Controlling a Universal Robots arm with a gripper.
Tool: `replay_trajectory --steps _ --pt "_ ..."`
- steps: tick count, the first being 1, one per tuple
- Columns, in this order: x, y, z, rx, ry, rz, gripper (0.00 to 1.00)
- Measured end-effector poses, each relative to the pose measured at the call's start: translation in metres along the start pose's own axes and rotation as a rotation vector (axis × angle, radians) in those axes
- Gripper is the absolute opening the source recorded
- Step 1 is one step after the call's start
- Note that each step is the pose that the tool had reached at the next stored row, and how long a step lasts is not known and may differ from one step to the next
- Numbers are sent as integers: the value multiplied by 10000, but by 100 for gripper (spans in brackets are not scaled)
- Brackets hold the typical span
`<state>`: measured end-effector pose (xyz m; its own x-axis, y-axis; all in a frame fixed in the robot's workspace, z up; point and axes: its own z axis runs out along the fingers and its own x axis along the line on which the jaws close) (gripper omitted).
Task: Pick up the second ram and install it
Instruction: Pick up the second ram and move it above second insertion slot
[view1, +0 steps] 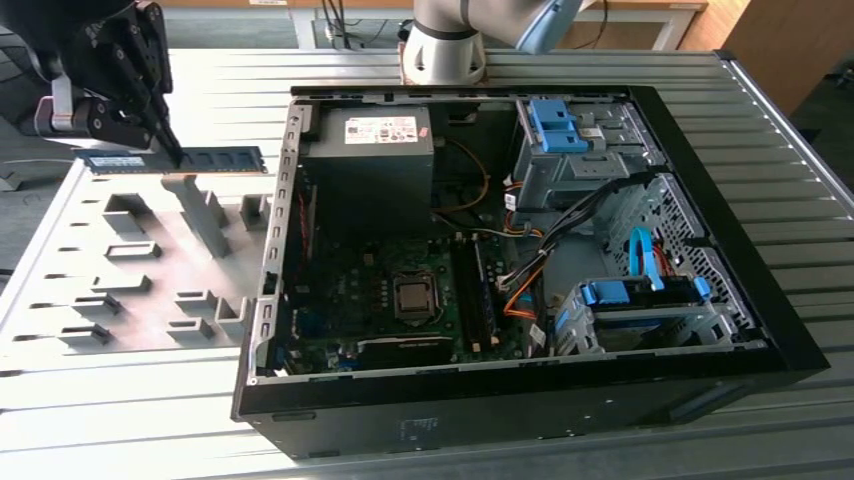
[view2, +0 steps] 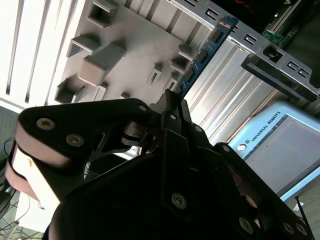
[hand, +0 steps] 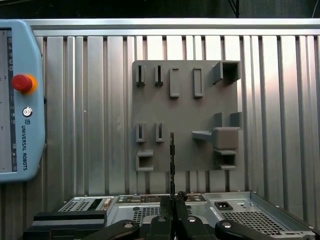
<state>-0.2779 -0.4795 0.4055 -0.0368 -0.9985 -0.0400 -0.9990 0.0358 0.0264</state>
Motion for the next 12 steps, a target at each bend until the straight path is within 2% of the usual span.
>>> replay_trajectory --steps 12 --pt "-1 -38 -1 0 0 0 14"
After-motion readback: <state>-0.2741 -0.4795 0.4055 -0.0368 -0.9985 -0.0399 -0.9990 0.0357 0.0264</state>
